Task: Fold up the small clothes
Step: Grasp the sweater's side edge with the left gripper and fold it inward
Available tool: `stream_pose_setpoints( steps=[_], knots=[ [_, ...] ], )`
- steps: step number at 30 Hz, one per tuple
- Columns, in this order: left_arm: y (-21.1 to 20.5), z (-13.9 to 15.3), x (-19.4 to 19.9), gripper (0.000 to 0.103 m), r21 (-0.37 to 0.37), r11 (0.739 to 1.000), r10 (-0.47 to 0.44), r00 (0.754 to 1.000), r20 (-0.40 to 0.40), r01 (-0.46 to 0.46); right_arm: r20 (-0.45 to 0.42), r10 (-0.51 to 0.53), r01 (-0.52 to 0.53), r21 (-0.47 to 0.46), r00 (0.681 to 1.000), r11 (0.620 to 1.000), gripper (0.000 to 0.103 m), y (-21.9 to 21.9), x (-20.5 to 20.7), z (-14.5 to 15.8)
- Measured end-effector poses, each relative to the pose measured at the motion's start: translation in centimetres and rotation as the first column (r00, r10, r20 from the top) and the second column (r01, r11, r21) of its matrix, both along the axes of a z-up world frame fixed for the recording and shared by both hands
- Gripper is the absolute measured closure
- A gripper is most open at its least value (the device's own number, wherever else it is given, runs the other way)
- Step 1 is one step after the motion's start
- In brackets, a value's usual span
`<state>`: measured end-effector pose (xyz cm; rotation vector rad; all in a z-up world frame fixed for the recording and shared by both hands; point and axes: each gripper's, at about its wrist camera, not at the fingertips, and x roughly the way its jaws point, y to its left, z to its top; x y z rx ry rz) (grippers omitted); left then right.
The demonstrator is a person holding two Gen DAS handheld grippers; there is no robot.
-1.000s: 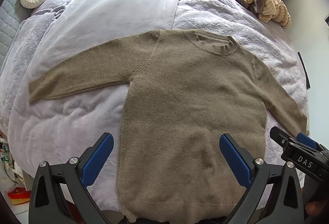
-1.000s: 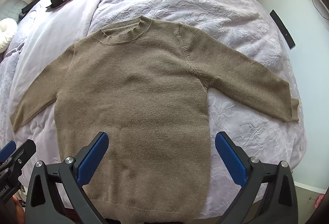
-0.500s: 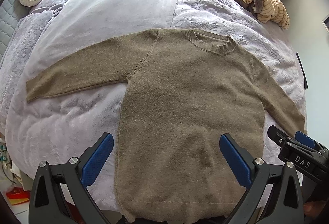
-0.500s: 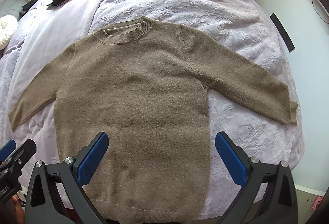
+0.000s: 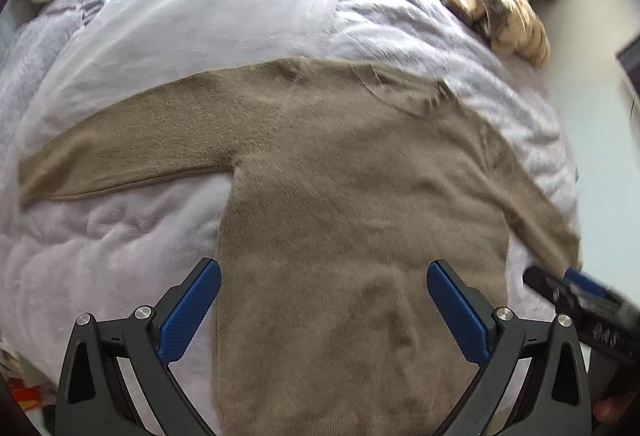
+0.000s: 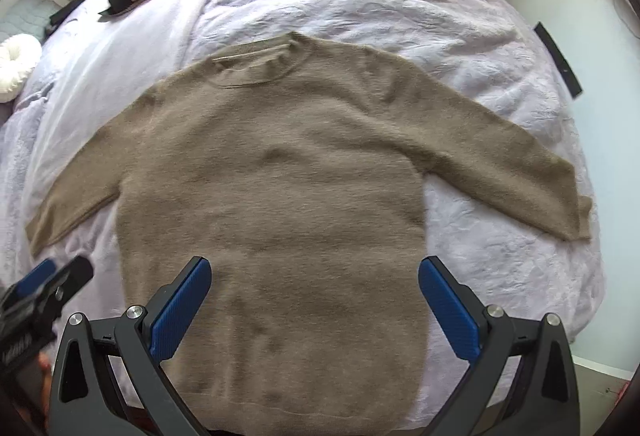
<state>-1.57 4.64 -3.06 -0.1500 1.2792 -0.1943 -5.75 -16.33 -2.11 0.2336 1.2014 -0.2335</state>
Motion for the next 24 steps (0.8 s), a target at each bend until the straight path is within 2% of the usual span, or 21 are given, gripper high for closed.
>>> stream_pose_setpoints(
  steps=[4, 8, 11, 14, 17, 19, 20, 21, 22, 23, 24],
  knots=[
    [6.2, -2.5, 2.0, 0.0, -0.105, 0.987, 0.128, 0.992, 0.023, -0.125, 0.013, 0.063, -0.064, 0.01, 0.998, 0.998, 0.0, 2.7, 0.4, -0.4],
    [14.0, -5.5, 3.5, 0.0, -0.143, 0.949, 0.288, 0.956, 0.045, -0.279, -0.002, 0.14, -0.14, 0.02, 0.99, 0.99, 0.0, 6.1, 1.2, -1.3],
    [20.3, -8.1, 4.2, 0.0, -0.182, 0.896, 0.42, 0.907, 0.042, -0.406, -0.035, 0.194, -0.194, 0.024, 0.98, 0.981, 0.0, 8.6, 1.8, -2.3],
    [25.7, -11.3, 4.8, 0.0, -0.196, 0.828, 0.54, 0.842, 0.022, -0.526, -0.072, 0.24, -0.238, 0.035, 0.968, 0.971, 0.0, 10.9, 2.1, -3.6],
    [29.0, -14.3, 5.4, 0.0, -0.187, 0.776, 0.611, 0.792, -0.015, -0.602, -0.099, 0.278, -0.275, 0.037, 0.956, 0.961, 0.0, 12.6, 2.3, -4.7],
    [30.3, -15.4, 5.8, 0.001, -0.213, 0.746, 0.644, 0.765, -0.008, -0.631, -0.112, 0.302, -0.301, 0.032, 0.947, 0.953, 0.0, 13.5, 2.3, -5.3],
    [30.5, -15.4, 5.8, 0.008, -0.212, 0.736, 0.659, 0.752, 0.009, -0.643, -0.118, 0.314, -0.313, 0.03, 0.942, 0.949, 0.0, 13.9, 2.3, -5.5],
    [30.6, -15.2, 5.9, 0.024, -0.197, 0.724, 0.679, 0.733, 0.039, -0.661, -0.122, 0.323, -0.321, 0.03, 0.939, 0.946, 0.0, 14.2, 2.3, -5.6],
    [30.8, -15.1, 6.0, 0.037, -0.192, 0.718, 0.688, 0.724, 0.055, -0.669, -0.128, 0.332, -0.331, 0.032, 0.935, 0.943, 0.0, 14.6, 2.2, -5.8],
    [30.9, -15.0, 6.0, 0.064, -0.193, 0.71, 0.699, 0.712, 0.071, -0.678, -0.131, 0.338, -0.336, 0.035, 0.932, 0.941, 0.0, 14.8, 2.2, -6.0],
    [31.1, -14.9, 6.0, 0.085, -0.206, 0.704, 0.704, 0.706, 0.077, -0.68, -0.133, 0.343, -0.341, 0.038, 0.93, 0.939, 0.0, 14.9, 2.2, -6.1]
  ],
)
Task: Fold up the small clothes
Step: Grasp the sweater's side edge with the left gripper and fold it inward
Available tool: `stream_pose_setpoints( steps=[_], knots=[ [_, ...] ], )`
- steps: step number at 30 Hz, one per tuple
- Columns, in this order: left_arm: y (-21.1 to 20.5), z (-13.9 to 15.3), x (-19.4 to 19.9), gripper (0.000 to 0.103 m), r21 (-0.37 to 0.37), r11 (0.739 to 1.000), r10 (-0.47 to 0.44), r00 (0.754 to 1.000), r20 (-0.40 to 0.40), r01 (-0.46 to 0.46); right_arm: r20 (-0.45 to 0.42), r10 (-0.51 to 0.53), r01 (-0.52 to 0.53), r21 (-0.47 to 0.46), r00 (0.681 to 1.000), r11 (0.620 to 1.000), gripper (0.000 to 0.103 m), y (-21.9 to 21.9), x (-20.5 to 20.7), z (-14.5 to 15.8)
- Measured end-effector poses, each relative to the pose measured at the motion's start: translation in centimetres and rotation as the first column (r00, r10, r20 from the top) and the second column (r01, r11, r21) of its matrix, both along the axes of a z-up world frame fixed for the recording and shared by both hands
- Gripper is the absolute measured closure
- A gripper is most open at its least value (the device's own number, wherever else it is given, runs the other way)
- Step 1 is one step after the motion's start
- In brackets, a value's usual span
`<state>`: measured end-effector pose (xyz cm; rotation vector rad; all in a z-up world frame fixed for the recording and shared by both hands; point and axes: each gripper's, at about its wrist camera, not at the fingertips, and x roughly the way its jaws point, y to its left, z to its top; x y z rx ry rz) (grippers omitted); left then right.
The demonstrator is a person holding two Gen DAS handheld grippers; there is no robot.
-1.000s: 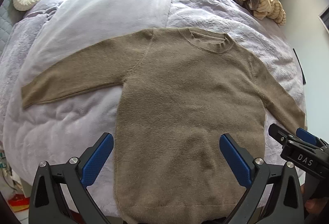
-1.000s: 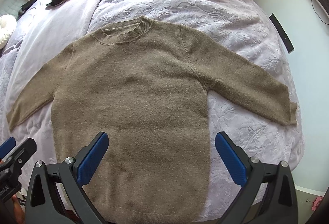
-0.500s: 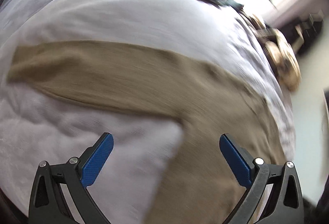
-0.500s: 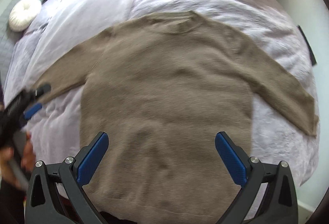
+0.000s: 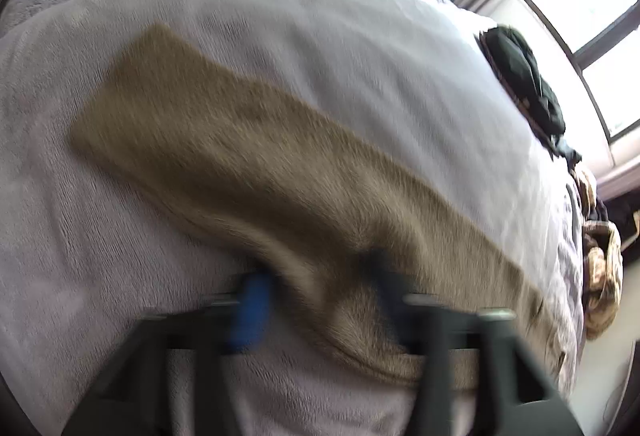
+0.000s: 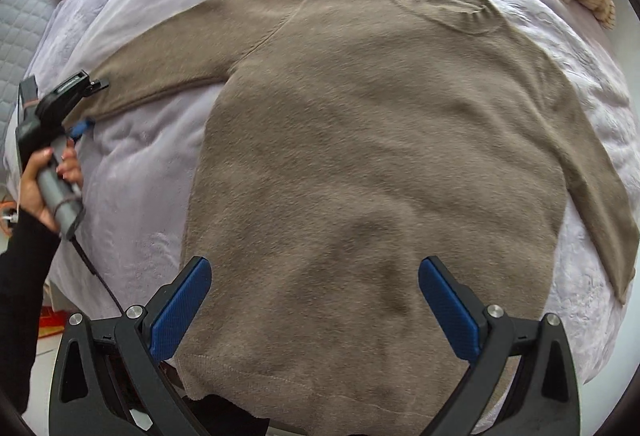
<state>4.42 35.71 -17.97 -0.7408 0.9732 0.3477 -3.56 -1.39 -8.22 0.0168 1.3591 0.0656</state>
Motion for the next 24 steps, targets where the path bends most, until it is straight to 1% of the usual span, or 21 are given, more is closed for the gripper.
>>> stream_pose_setpoints(
  steps=[1, 2, 4, 6, 8, 9, 10, 12, 13, 15, 17, 18, 20, 21, 22, 24],
  knots=[
    [0.3, 0.1, -0.2, 0.088, -0.028, 1.0, -0.002, 0.999, 0.038, 0.003, -0.002, 0.004, -0.004, 0.001, 1.0, 1.0, 0.0, 0.1, 0.0, -0.1],
    [0.6, 0.4, -0.2, 0.088, -0.042, 0.999, -0.003, 0.998, 0.07, 0.006, -0.004, 0.007, -0.007, 0.001, 1.0, 1.0, 0.0, 0.2, 0.0, -0.2],
    [0.5, 1.9, -0.7, 0.09, -0.027, 0.999, -0.028, 0.99, 0.139, 0.032, 0.0, 0.012, -0.012, 0.001, 1.0, 1.0, 0.0, 0.2, 0.0, -0.3],
    [-0.3, 3.5, -0.9, 0.09, 0.003, 0.996, -0.092, 0.978, 0.189, 0.093, 0.005, 0.011, -0.011, 0.003, 1.0, 1.0, 0.0, 0.0, 0.1, -0.2],
    [-2.1, 5.5, -0.4, 0.09, 0.048, 0.984, -0.177, 0.956, 0.233, 0.17, 0.005, 0.001, -0.001, 0.013, 1.0, 1.0, 0.0, -0.4, 0.0, -0.3],
    [-3.4, 6.6, -0.1, 0.09, 0.072, 0.974, -0.227, 0.939, 0.26, 0.216, 0.005, -0.008, 0.008, 0.021, 1.0, 1.0, 0.0, -0.8, 0.0, -0.4],
    [-4.0, 7.6, 0.2, 0.09, 0.083, 0.966, -0.259, 0.925, 0.278, 0.246, 0.007, -0.016, 0.016, 0.025, 1.0, 1.0, 0.0, -1.0, 0.0, -0.4],
    [-6.8, 9.8, 1.3, 0.09, 0.117, 0.94, -0.342, 0.886, 0.314, 0.321, 0.015, -0.037, 0.036, 0.037, 0.999, 0.999, 0.0, -1.9, -0.2, -0.2],
    [-8.8, 11.0, 1.6, 0.09, 0.147, 0.919, -0.394, 0.858, 0.33, 0.366, 0.019, -0.048, 0.047, 0.041, 0.999, 0.998, 0.0, -2.3, -0.3, -0.1],
    [-12.7, 12.4, 2.6, 0.09, 0.18, 0.883, -0.47, 0.813, 0.344, 0.434, 0.028, -0.075, 0.074, 0.051, 0.997, 0.996, 0.0, -3.6, -0.5, 0.1],
    [-17.4, 13.4, 3.2, 0.09, 0.199, 0.833, -0.552, 0.754, 0.355, 0.516, 0.037, -0.112, 0.109, 0.057, 0.993, 0.992, 0.0, -5.2, -0.7, 0.2],
    [-20.0, 13.4, 3.5, 0.09, 0.205, 0.799, -0.599, 0.719, 0.352, 0.565, 0.04, -0.132, 0.129, 0.061, 0.99, 0.99, 0.0, -6.1, -0.9, 0.2],
    [-24.7, 13.0, 3.2, 0.09, 0.202, 0.742, -0.665, 0.668, 0.333, 0.639, 0.043, -0.179, 0.176, 0.068, 0.983, 0.982, 0.0, -8.1, -1.4, 0.2],
    [-27.3, 12.4, 3.2, 0.09, 0.2, 0.7, -0.708, 0.633, 0.312, 0.685, 0.044, -0.202, 0.199, 0.072, 0.978, 0.977, 0.0, -9.0, -1.6, 0.2],
    [-29.5, 11.7, 3.0, 0.09, 0.199, 0.667, -0.739, 0.606, 0.292, 0.718, 0.044, -0.227, 0.223, 0.076, 0.973, 0.972, 0.0, -10.1, -1.9, 0.0],
    [-33.8, 9.7, 2.3, 0.09, 0.192, 0.588, -0.805, 0.546, 0.233, 0.786, 0.038, -0.274, 0.271, 0.077, 0.961, 0.96, 0.0, -12.2, -2.4, -0.5]
  ],
)
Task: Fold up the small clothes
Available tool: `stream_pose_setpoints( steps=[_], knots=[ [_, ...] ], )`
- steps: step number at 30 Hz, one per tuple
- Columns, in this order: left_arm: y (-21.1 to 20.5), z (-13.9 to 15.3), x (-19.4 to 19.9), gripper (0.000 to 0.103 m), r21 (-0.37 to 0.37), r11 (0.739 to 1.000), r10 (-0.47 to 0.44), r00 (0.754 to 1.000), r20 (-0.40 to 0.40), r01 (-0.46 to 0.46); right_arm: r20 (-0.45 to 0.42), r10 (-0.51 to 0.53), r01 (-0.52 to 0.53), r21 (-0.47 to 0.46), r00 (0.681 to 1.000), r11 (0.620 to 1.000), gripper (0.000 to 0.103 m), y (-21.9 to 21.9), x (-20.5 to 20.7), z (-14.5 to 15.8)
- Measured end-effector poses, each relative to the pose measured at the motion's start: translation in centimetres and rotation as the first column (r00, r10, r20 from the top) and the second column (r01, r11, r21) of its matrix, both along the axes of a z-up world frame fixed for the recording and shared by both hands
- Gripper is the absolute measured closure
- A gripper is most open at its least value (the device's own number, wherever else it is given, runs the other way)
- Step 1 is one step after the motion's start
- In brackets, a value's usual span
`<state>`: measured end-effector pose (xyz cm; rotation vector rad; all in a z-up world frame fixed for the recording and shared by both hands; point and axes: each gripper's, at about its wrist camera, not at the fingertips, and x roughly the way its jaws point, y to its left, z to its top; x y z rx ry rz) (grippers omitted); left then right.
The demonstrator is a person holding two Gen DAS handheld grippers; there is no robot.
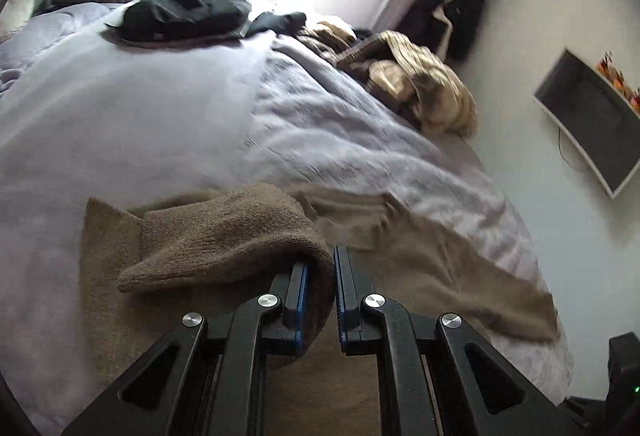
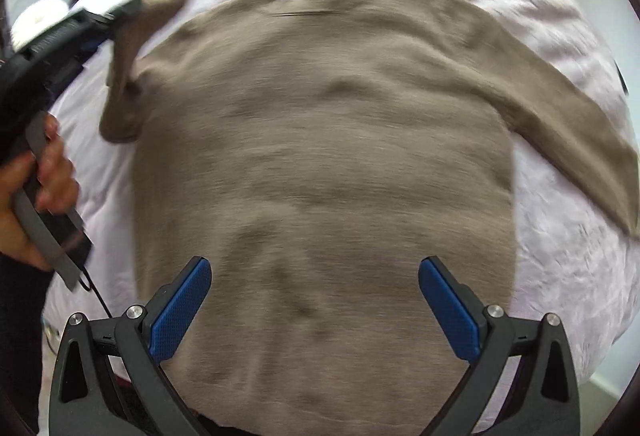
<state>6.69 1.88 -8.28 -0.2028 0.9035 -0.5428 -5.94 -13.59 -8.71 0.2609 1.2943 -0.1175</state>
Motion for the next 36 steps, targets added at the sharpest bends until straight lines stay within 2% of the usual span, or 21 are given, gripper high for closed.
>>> stream_pose_setpoints(
  steps=[3, 6, 8, 9, 10, 14, 17, 19, 21, 22, 23, 25, 26, 28, 29, 30, 31, 33, 35, 36],
  knots=[
    [-4.8, -2.7, -0.9, 0.09, 0.101, 0.99, -0.089, 0.995, -0.051, 0.094, -0.019, -0.057, 0.057, 0.004, 0.998, 0.998, 0.0, -2.7, -0.6, -1.1],
    [-6.2, -4.2, -1.4, 0.088, 0.193, 0.975, -0.097, 0.992, -0.083, 0.112, -0.045, -0.103, 0.104, 0.011, 0.994, 0.995, 0.0, -5.0, -1.1, -2.3],
    [-6.1, -4.6, -1.1, 0.06, 0.256, 0.96, -0.084, 0.99, -0.112, 0.11, -0.053, -0.121, 0.122, 0.012, 0.991, 0.992, 0.0, -5.9, -1.1, -2.7],
    [-5.4, -4.4, -1.3, 0.034, 0.268, 0.958, -0.071, 0.992, -0.104, 0.097, -0.054, -0.123, 0.124, 0.009, 0.991, 0.992, 0.0, -6.2, -0.9, -2.8],
    [-4.6, -3.6, -1.7, 0.027, 0.281, 0.957, -0.051, 0.996, -0.072, 0.069, -0.051, -0.12, 0.12, 0.004, 0.991, 0.993, 0.0, -6.3, -0.6, -2.7],
    [0.1, 0.5, -2.1, 0.024, 0.273, 0.962, -0.009, 1.0, 0.017, 0.004, 0.0, -0.058, 0.058, -0.036, 0.998, 0.998, 0.0, -5.6, 1.8, -1.5],
    [4.8, 1.9, -0.7, 0.024, 0.29, 0.951, 0.1, 0.994, 0.033, -0.105, 0.086, 0.106, -0.093, -0.142, 0.991, 0.985, 0.0, -2.1, 5.3, 0.4],
    [7.7, 1.1, 0.9, 0.024, 0.323, 0.93, 0.183, 0.983, 0.004, -0.174, 0.134, 0.284, -0.243, -0.261, 0.95, 0.934, 0.0, 2.0, 8.3, 1.3],
    [10.4, -0.5, 2.3, 0.024, 0.389, 0.89, 0.275, 0.96, -0.041, -0.238, 0.138, 0.429, -0.35, -0.387, 0.893, 0.853, 0.0, 5.8, 10.5, 1.3],
    [11.9, -1.3, 2.7, 0.024, 0.413, 0.871, 0.316, 0.947, -0.058, -0.266, 0.117, 0.516, -0.408, -0.475, 0.849, 0.779, 0.0, 8.4, 12.0, 0.7],
    [12.9, -1.8, 2.7, 0.024, 0.425, 0.861, 0.337, 0.939, -0.066, -0.279, 0.087, 0.569, -0.442, -0.537, 0.818, 0.719, 0.0, 10.0, 13.0, 0.0],
    [14.4, -2.4, 2.3, 0.024, 0.438, 0.851, 0.354, 0.932, -0.076, -0.288, 0.002, 0.637, -0.49, -0.638, 0.771, 0.594, 0.001, 12.6, 15.1, -2.3],
    [14.7, -2.7, 2.0, 0.024, 0.441, 0.852, 0.352, 0.933, -0.081, -0.283, -0.04, 0.65, -0.499, -0.677, 0.759, 0.541, 0.005, 13.4, 16.1, -3.6],
    [14.9, -3.4, 1.7, 0.024, 0.445, 0.858, 0.336, 0.936, -0.105, -0.258, -0.117, 0.651, -0.51, -0.729, 0.75, 0.457, 0.028, 13.9, 17.5, -5.8],
    [14.7, -3.7, 1.7, 0.024, 0.447, 0.86, 0.328, 0.938, -0.112, -0.248, -0.139, 0.652, -0.526, -0.723, 0.745, 0.447, 0.066, 13.7, 18.1, -6.4],
    [14.5, -4.0, 1.9, 0.024, 0.451, 0.86, 0.322, 0.94, -0.116, -0.24, -0.134, 0.653, -0.544, -0.689, 0.746, 0.48, 0.094, 13.0, 18.4, -6.3],
    [14.1, -4.4, 2.2, 0.024, 0.452, 0.86, 0.321, 0.94, -0.115, -0.238, -0.093, 0.639, -0.534, -0.647, 0.764, 0.544, 0.094, 12.1, 18.5, -5.6],
    [13.4, -5.1, 3.1, 0.024, 0.454, 0.859, 0.324, 0.938, -0.123, -0.237, 0.085, 0.549, -0.427, -0.535, 0.831, 0.729, 0.093, 8.7, 18.4, -2.4],
    [13.1, -5.5, 3.6, 0.024, 0.447, 0.863, 0.326, 0.935, -0.14, -0.234, 0.223, 0.39, -0.288, -0.382, 0.893, 0.878, 0.093, 4.5, 17.8, -0.3],
    [13.0, -5.5, 3.8, 0.024, 0.439, 0.868, 0.326, 0.934, -0.149, -0.233, 0.28, 0.285, -0.208, -0.276, 0.917, 0.938, 0.093, 2.0, 17.3, 0.2]
  ],
)
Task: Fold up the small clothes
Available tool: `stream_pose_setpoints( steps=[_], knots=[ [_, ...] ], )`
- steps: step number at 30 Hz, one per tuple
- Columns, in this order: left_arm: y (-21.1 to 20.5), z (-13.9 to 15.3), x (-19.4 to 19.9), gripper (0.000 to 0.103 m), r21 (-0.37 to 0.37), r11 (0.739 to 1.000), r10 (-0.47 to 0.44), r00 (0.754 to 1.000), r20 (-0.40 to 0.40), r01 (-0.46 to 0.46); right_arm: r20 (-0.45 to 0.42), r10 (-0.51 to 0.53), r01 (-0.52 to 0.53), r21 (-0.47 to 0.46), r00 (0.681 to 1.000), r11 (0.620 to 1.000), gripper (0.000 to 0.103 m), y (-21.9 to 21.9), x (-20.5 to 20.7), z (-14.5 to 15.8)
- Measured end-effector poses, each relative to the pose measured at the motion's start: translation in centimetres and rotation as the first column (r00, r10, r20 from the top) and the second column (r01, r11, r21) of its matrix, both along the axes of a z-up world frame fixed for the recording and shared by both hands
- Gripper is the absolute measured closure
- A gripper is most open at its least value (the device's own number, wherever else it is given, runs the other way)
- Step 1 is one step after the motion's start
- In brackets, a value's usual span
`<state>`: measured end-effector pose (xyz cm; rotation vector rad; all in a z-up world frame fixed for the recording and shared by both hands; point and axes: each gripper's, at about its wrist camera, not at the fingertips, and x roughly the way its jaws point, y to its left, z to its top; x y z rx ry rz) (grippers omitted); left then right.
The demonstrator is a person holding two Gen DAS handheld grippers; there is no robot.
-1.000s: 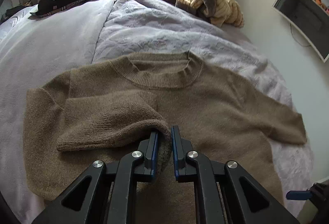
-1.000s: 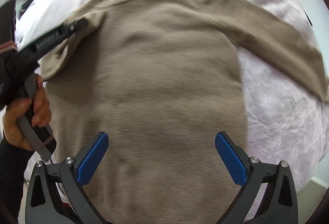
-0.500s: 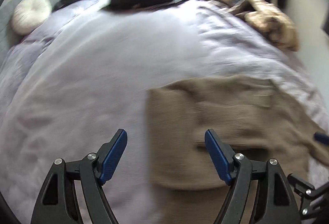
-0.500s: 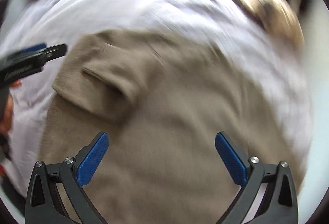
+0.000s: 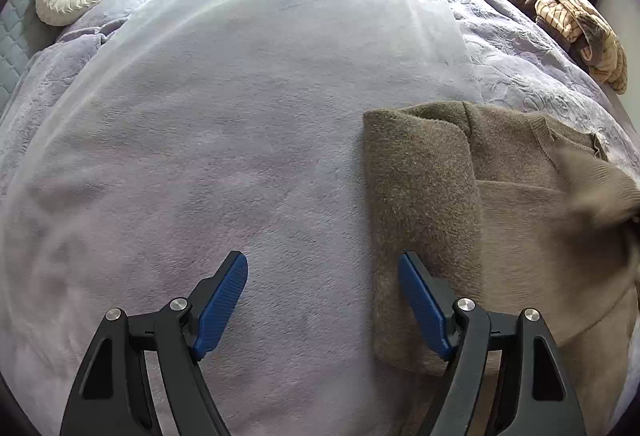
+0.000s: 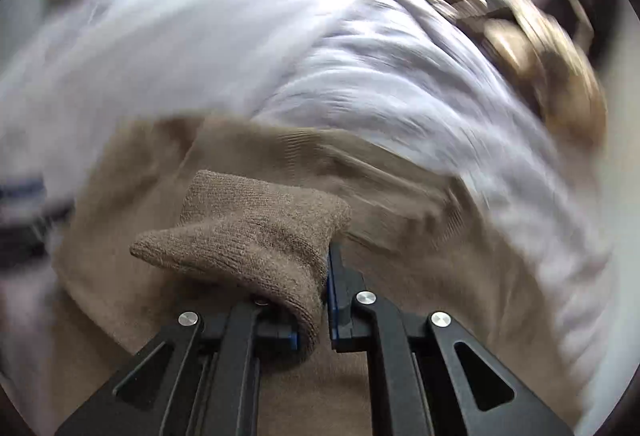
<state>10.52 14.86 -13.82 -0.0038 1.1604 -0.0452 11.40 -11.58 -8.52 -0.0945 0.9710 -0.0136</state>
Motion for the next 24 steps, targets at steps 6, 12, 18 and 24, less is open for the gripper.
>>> stream_pose_setpoints(
  steps=[6, 12, 18, 24],
  knots=[
    [-0.7, -0.6, 1.5, 0.024, -0.071, 0.997, 0.0, 0.999, -0.054, -0.004, -0.187, -0.386, 0.422, 0.551, 0.903, 0.72, 0.062, -13.6, -4.8, -5.0],
    [-3.0, 0.6, 0.0, 0.024, 0.035, 0.996, -0.082, 0.997, -0.008, 0.082, -0.245, -0.456, 0.477, 0.714, 0.856, 0.512, 0.043, -17.3, -7.5, -7.0],
    [-4.7, 1.1, -4.7, 0.024, 0.162, 0.958, -0.238, 0.971, -0.005, 0.236, -0.287, -0.473, 0.508, 0.735, 0.833, 0.45, 0.043, -18.6, -7.6, -7.3],
    [-7.4, -0.3, -4.8, 0.024, 0.178, 0.943, -0.281, 0.959, -0.021, 0.281, -0.291, -0.462, 0.506, 0.732, 0.838, 0.457, 0.043, -18.6, -7.1, -7.4]
  ],
)
